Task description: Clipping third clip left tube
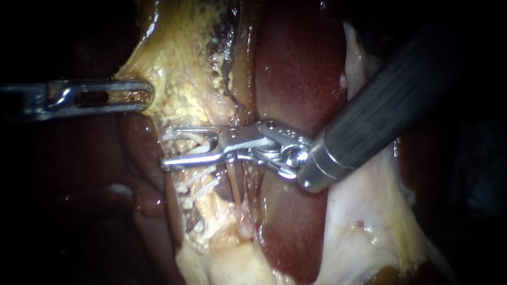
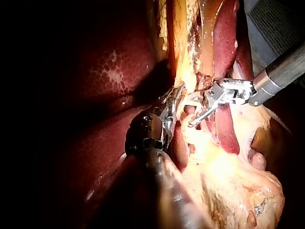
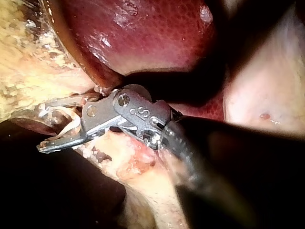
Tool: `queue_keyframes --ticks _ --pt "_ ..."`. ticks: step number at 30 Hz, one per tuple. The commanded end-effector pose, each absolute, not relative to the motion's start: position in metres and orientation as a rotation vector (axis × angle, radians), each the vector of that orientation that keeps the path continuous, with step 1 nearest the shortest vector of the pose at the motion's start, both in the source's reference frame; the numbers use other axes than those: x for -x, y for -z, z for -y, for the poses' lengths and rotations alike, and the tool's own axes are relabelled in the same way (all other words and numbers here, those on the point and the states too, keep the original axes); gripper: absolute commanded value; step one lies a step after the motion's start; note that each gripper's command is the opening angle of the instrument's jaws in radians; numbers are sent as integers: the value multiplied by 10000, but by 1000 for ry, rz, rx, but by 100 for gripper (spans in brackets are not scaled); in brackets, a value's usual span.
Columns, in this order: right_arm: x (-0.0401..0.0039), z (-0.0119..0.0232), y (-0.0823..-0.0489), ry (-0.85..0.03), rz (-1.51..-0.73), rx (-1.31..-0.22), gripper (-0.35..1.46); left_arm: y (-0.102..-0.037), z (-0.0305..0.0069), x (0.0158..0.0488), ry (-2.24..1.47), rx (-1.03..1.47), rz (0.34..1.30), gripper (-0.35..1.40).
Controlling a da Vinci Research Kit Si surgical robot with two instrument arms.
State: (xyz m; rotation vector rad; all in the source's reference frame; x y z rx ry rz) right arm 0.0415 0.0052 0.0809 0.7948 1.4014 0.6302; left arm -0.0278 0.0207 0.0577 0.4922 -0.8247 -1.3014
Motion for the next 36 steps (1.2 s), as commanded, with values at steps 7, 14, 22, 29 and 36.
queue_keyframes --ticks 7,14,22,29,36 --pt "-415 -51 -808 -629 -1402 -795 51 -577 -207 278 1301 -492 825 -35" --pt "-409 -47 -802 -635 -1398 -807 54 -577 -207 277 1301 -493 825 -35" --pt "-392 -33 -773 -630 -1395 -825 57 -574 -212 267 1295 -504 824 -35" --pt "-376 -29 -748 -626 -1395 -840 57 -571 -217 257 1299 -496 822 -35" --pt "-362 -34 -730 -628 -1396 -852 57 -568 -219 251 1302 -491 820 -35"
